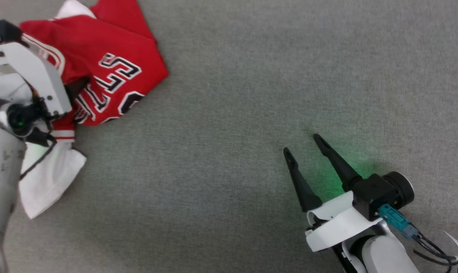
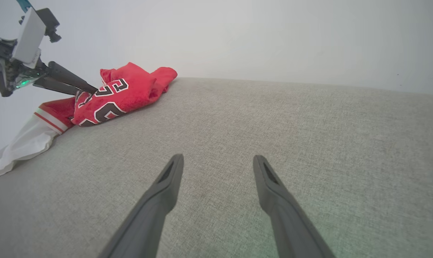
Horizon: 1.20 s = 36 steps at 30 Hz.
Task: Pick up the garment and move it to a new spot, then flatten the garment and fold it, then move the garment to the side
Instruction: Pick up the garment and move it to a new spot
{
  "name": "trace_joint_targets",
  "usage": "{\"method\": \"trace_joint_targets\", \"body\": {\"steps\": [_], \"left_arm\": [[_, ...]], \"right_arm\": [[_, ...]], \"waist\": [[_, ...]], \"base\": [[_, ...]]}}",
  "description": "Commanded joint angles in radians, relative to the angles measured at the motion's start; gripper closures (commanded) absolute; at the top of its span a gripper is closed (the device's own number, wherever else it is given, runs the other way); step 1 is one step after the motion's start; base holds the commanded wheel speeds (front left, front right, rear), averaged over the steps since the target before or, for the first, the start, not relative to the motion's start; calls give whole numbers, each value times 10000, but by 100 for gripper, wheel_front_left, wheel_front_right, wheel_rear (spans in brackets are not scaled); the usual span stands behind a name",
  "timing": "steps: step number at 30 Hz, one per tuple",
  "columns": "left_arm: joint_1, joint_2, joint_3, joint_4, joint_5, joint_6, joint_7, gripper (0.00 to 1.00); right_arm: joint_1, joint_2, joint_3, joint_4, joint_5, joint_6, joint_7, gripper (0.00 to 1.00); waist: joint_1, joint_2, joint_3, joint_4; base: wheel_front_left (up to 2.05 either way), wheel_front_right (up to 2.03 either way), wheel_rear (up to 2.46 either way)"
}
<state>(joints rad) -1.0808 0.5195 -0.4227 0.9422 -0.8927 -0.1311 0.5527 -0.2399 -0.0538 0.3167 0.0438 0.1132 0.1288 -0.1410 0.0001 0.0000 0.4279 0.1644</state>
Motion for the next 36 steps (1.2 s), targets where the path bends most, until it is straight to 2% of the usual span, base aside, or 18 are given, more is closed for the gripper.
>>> {"method": "trace_joint_targets", "body": {"steps": [1,9,19,20,21,22,23,24,29,36], "left_arm": [[70,137,-167,-137,-199,8,-123,0],[491,222,-851,235,-1025,14,-288,0],[547,153,-1628,520,-1711,15,-240,0],[533,152,-1693,514,-1771,15,-213,18],[518,155,-1765,505,-1828,15,-196,66],[518,155,-1765,505,-1828,15,-196,66],[497,165,-1824,508,-1882,13,-198,93],[474,159,-1896,504,-1950,13,-160,100],[286,242,-2094,459,-2111,10,-735,100],[-118,631,-2460,254,-1914,4,-2359,100]], "right_arm": [[-174,7,87,-63,-55,37,28,0],[-524,-40,461,-470,-200,37,50,0],[-417,-13,637,-934,-251,37,182,0],[-411,-11,632,-937,-254,37,194,0],[-404,-12,619,-936,-249,37,200,0],[-404,-12,619,-936,-249,37,200,0],[-399,-12,609,-939,-253,37,205,0],[-398,-12,603,-938,-254,37,203,0],[-339,-4,510,-869,-218,37,127,0],[-80,9,276,-609,-49,37,-37,0]], "waist": [[-1,0,408,-286],[-1,0,856,-511],[-1,0,822,-559],[-1,0,828,-566],[-1,0,830,-574],[-1,0,830,-574],[-1,0,839,-585],[-1,0,847,-597],[-1,0,724,-620],[-1,0,-54,-580]], "base": [[0,0,0],[0,0,0],[0,0,0],[0,0,0],[0,0,0],[0,0,0],[0,0,0],[0,0,0],[0,0,0],[0,0,0]]}}
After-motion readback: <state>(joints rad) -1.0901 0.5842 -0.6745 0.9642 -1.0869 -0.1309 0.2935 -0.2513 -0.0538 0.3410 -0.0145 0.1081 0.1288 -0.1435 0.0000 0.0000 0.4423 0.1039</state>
